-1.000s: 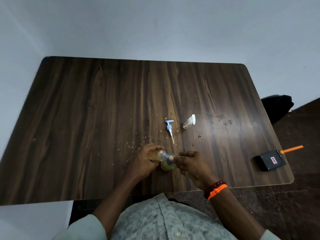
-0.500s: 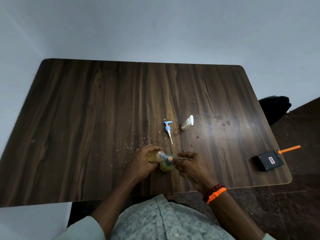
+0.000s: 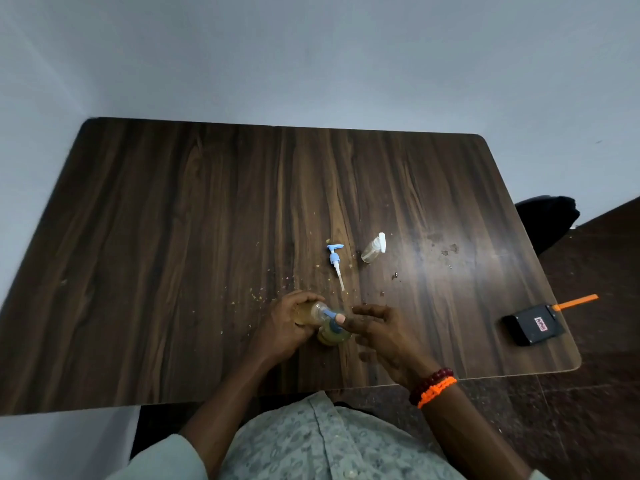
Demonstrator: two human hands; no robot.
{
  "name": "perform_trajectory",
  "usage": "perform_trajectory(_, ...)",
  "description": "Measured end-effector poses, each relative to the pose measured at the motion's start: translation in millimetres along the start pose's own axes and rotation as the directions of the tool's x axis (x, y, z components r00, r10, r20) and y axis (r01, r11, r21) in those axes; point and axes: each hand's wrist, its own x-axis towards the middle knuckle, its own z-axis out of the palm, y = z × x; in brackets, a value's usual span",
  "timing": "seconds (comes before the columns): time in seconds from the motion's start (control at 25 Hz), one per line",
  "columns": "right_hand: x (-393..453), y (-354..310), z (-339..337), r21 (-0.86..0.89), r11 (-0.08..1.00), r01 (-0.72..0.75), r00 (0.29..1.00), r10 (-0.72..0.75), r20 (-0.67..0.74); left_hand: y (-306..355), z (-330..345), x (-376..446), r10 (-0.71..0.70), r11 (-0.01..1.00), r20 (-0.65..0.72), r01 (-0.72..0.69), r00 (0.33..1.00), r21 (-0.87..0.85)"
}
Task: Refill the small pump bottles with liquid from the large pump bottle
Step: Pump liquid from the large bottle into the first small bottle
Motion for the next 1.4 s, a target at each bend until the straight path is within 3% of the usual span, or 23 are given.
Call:
perform_trajectory(0.16, 4.0, 17.4, -8.3, -0.113, 0.961, 0.254, 0.962, -0.238, 0.135, 2.0, -1.5, 2.1, -0.017, 0.999, 0.005, 0.018, 1.0, -0.039)
perform_trajectory(0.24, 8.0, 31.1, -9.7, -0.272, 0.892, 0.36, 0.926, -0.304, 0.225, 2.6, -1.0, 0.5, -0.017, 0.998, 0.001, 0.017, 1.0, -0.056)
perform_trajectory(0.36, 14.2, 37.8, 2.5, -0.434, 0.771, 0.466, 0.885, -0.395, 0.248, 2.4, -3.5, -0.2, -0.035, 0.997, -0.003, 0.035, 0.999, -0.067)
perform_trajectory(0.68, -1.0, 3.5, 1.4, -0.456, 0.55, 0.7, 0.704, -0.639, 0.31, 20.5, -17.5, -2.7, -0.057, 0.987, -0.013, 0.054, 0.998, -0.149)
perform_trajectory(0.88, -29.5, -8.6, -9.3, -0.285, 0.572, 0.769, 0.632, -0.747, 0.208, 46.6, -26.1, -12.2, -0.038, 0.988, -0.048, 0.031, 0.998, -0.15)
perform_trajectory(1.04, -43.5, -9.7, -11.2, -0.313, 0.527, 0.791, 0.596, -0.779, 0.195, 68.3, -25.0, -20.5, -0.029, 0.98, -0.027, 0.023, 0.999, -0.197)
perform_trajectory(1.16, -56.1, -22.9, -17.1, -0.394, 0.359, 0.846, 0.478, -0.838, 0.263, 76.5, -21.4, -24.3, -0.025, 0.981, -0.027, 0.019, 0.999, -0.193)
perform_trajectory(1.28, -63.3, -37.1, -19.6, -0.479, 0.226, 0.848, 0.338, -0.927, 0.161, 80.9, -19.0, -24.4, -0.032, 0.982, -0.041, 0.024, 0.999, -0.185)
perform_trajectory(1.32, -60.2, -30.0, -22.1, -0.508, 0.238, 0.828, 0.37, -0.912, 0.174, 81.7, -18.5, -24.2, -0.031, 0.983, -0.043, 0.022, 0.999, -0.185)
perform_trajectory(1.4, -53.9, -20.0, -20.8, -0.499, 0.343, 0.796, 0.504, -0.832, 0.232, 82.9, -18.0, -23.2, -0.025, 0.979, -0.036, 0.018, 0.999, -0.201)
